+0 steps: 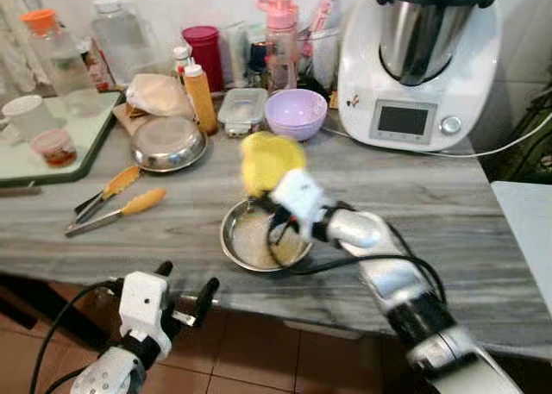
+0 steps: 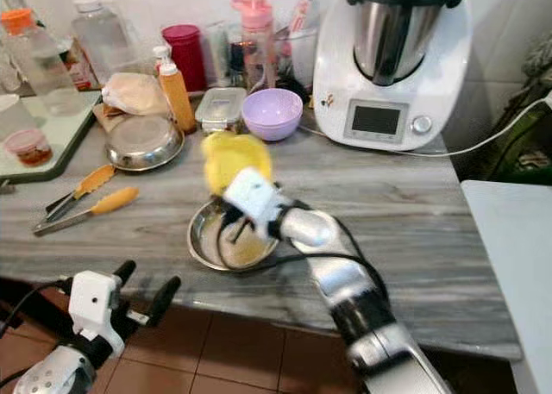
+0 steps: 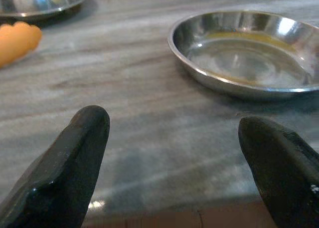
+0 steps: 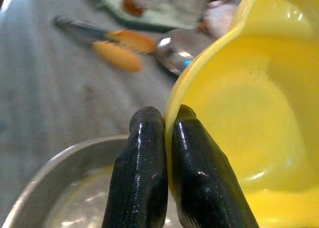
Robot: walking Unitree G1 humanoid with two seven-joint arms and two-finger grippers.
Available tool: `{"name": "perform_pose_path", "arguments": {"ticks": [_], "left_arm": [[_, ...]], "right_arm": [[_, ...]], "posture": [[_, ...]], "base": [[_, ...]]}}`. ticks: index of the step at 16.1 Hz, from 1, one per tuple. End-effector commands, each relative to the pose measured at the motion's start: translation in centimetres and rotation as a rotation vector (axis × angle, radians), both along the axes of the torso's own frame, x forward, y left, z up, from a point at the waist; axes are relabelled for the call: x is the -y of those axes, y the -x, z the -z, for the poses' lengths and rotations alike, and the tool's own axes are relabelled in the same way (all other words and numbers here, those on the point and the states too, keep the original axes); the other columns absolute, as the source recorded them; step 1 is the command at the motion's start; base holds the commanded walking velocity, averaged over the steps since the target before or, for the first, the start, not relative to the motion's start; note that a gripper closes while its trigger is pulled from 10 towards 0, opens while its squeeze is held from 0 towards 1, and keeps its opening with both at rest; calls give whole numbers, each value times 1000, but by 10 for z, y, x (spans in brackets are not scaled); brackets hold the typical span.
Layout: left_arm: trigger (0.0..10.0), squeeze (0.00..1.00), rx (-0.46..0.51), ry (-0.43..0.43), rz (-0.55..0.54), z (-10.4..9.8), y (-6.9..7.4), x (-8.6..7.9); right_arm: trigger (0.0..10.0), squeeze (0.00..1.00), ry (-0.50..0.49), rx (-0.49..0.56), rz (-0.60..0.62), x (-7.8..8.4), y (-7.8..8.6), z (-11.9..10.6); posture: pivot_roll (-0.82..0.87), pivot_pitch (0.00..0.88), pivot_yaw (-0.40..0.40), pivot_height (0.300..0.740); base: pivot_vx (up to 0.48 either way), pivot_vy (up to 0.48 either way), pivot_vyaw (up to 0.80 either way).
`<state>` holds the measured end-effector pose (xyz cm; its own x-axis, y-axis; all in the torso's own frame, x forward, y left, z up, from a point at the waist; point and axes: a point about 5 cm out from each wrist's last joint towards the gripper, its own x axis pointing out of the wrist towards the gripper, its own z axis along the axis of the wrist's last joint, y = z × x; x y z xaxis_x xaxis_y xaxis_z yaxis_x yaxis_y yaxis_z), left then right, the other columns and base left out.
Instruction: Setting the table
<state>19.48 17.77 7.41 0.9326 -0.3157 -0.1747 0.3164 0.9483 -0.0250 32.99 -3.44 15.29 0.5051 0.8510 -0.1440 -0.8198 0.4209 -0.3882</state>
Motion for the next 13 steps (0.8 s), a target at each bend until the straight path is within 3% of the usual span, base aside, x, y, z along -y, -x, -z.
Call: {"name": "perform_pose_path", "arguments": {"ticks": [1, 4, 7, 13], "left_arm": [[10000, 0, -1, -5, 6, -1, 2, 0], [10000, 0, -7, -4, -8, 1, 3, 1], [10000, 0, -16, 0, -20, 3, 5, 2], [10000, 0, -53, 15, -57, 6, 28, 7]], "right_arm": [[10000, 0, 39, 41, -62, -9, 0, -3], [10000, 0, 89, 84, -139, -24, -6, -8], [10000, 0, 131, 110, -162, -27, -11, -9], [10000, 0, 299, 185, -219, -25, -20, -10]], "posture": [[-37, 46, 48, 740], [-9, 53, 33, 740], [10, 58, 27, 740], [60, 71, 6, 740]], "base": [[0, 0, 0], [0, 0, 0], [0, 0, 0], [0, 0, 0]]}}
